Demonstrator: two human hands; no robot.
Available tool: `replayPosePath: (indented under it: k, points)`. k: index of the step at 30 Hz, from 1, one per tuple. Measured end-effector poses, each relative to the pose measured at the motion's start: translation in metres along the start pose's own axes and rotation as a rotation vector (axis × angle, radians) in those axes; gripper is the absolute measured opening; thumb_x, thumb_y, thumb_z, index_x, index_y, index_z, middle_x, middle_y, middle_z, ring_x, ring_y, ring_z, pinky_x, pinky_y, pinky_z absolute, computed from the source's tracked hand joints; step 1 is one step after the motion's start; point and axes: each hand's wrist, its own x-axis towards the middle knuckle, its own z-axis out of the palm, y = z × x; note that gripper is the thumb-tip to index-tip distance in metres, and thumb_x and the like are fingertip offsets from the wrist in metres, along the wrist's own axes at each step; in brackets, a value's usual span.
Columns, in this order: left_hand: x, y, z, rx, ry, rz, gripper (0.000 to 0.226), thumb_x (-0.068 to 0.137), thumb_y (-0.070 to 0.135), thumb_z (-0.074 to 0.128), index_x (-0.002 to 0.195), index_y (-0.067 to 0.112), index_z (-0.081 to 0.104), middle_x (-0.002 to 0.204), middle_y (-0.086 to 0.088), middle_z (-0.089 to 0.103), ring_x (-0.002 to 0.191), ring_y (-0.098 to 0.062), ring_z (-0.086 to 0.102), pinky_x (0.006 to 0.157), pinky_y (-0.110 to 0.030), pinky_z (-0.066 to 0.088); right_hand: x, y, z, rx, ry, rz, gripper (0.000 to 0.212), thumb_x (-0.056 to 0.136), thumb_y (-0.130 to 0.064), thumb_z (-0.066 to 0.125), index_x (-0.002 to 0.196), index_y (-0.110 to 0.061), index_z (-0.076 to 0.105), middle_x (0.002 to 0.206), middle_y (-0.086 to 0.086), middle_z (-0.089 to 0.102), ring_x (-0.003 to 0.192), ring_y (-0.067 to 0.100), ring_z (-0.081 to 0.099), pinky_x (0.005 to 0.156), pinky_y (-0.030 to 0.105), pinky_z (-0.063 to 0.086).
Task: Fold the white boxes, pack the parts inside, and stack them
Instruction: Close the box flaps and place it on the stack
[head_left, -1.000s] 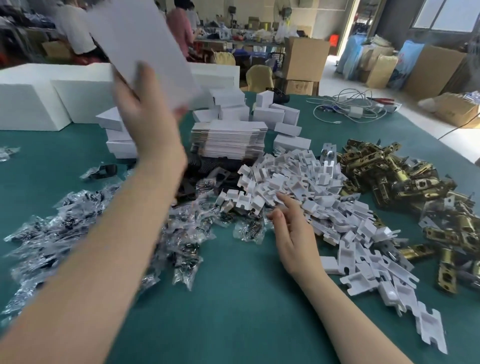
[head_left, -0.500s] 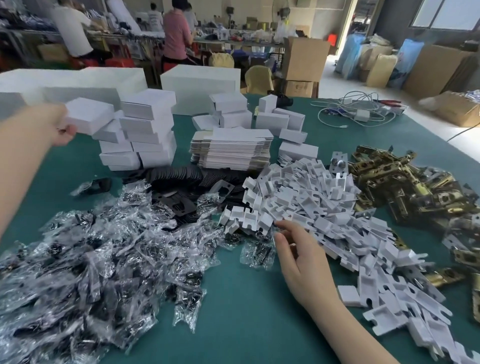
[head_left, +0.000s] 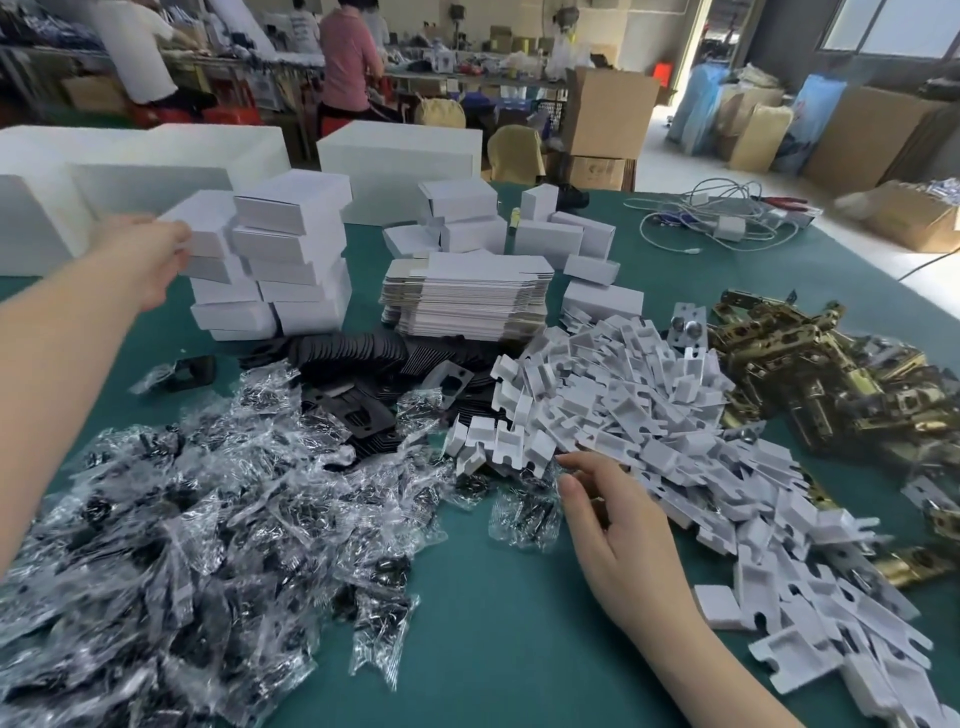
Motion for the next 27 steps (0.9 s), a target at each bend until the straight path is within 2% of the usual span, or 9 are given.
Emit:
replayPosePath:
  k: [3,6,8,10,12,14,20,24,27]
  points:
    - [0.006,-0.011,-0.005,0.007,0.103,-0.051,0.041,0.098,0.019,0.049,0.138,0.01,0.046,0.112,-0.003,0.049,0.076,-0.003,0.047,0.069,-0.013,0.042,0.0,-0.001,0.0,-0.005,-0.003,-0.008,0.031,0.085,-0.067,0.032,0.104,-0.051,0.05,0.091,-0.024,0.061,0.09,-0.001,0.057,0.071,0.016,0.041]
    - [0.004,-0.008,0.001,0.187,0.36,0.071,0.058,0.088,0.029,0.041,0.144,0.016,0.038,0.138,-0.005,0.044,0.119,-0.021,0.048,0.099,-0.035,0.043,0.0,-0.001,0.001,-0.044,-0.027,-0.02,0.033,0.089,-0.061,0.038,0.11,-0.042,0.054,0.086,-0.019,0.06,0.085,0.0,0.056,0.068,0.018,0.039]
    - [-0.021,0.002,0.02,0.339,0.581,0.519,0.06,0.087,0.025,0.04,0.146,0.02,0.036,0.144,-0.013,0.038,0.132,-0.024,0.035,0.109,-0.032,0.03,0.001,0.0,0.001,-0.104,-0.047,-0.029,0.027,0.094,-0.048,0.047,0.115,-0.035,0.056,0.087,-0.019,0.058,0.088,0.0,0.053,0.07,0.02,0.04]
    - [-0.056,0.015,0.049,0.408,0.586,1.051,0.048,0.086,0.018,0.05,0.134,0.017,0.045,0.132,-0.02,0.045,0.125,-0.021,0.032,0.104,-0.026,0.021,0.002,-0.001,0.002,-0.179,-0.074,-0.055,0.027,0.095,-0.037,0.055,0.121,-0.031,0.057,0.09,-0.019,0.058,0.089,0.001,0.051,0.075,0.023,0.043]
    - [-0.087,0.024,0.081,0.506,0.385,1.446,0.039,0.086,0.015,0.055,0.124,0.015,0.046,0.122,-0.019,0.045,0.114,-0.022,0.034,0.095,-0.032,0.023,0.004,0.0,0.003,-0.216,-0.091,-0.063,0.031,0.095,-0.034,0.057,0.126,-0.03,0.056,0.095,-0.018,0.058,0.089,0.001,0.05,0.081,0.025,0.044]
    - [-0.106,0.024,0.11,0.742,0.116,1.606,0.038,0.086,0.015,0.053,0.123,0.016,0.045,0.118,-0.014,0.042,0.106,-0.029,0.039,0.084,-0.038,0.024,0.004,0.0,0.003,-0.225,-0.097,-0.072,0.032,0.095,-0.033,0.057,0.127,-0.029,0.055,0.096,-0.017,0.057,0.091,0.003,0.049,0.082,0.025,0.042]
    - [-0.109,0.009,0.18,1.273,-0.25,1.084,0.041,0.103,0.033,0.039,0.141,0.02,0.041,0.143,-0.014,0.05,0.13,-0.03,0.045,0.108,-0.042,0.029,0.004,0.004,0.004,-0.226,-0.091,-0.094,0.031,0.096,-0.033,0.056,0.126,-0.029,0.055,0.098,-0.015,0.056,0.094,0.004,0.047,0.083,0.025,0.041]
    - [-0.107,0.01,0.177,1.285,-0.188,1.046,0.026,0.1,0.014,0.046,0.119,0.018,0.063,0.104,-0.014,0.065,0.097,-0.035,0.061,0.066,-0.033,0.035,0.006,0.005,0.005,-0.233,-0.08,-0.107,0.031,0.095,-0.032,0.056,0.125,-0.027,0.057,0.098,-0.013,0.057,0.094,0.005,0.048,0.082,0.025,0.039]
    - [-0.107,0.02,0.166,1.066,-0.2,0.98,0.023,0.099,0.014,0.05,0.096,0.02,0.072,0.093,-0.014,0.064,0.083,-0.031,0.057,0.066,-0.033,0.038,0.007,0.005,0.006,-0.242,-0.077,-0.112,0.03,0.095,-0.033,0.056,0.124,-0.026,0.058,0.099,-0.011,0.058,0.096,0.008,0.051,0.084,0.027,0.042]
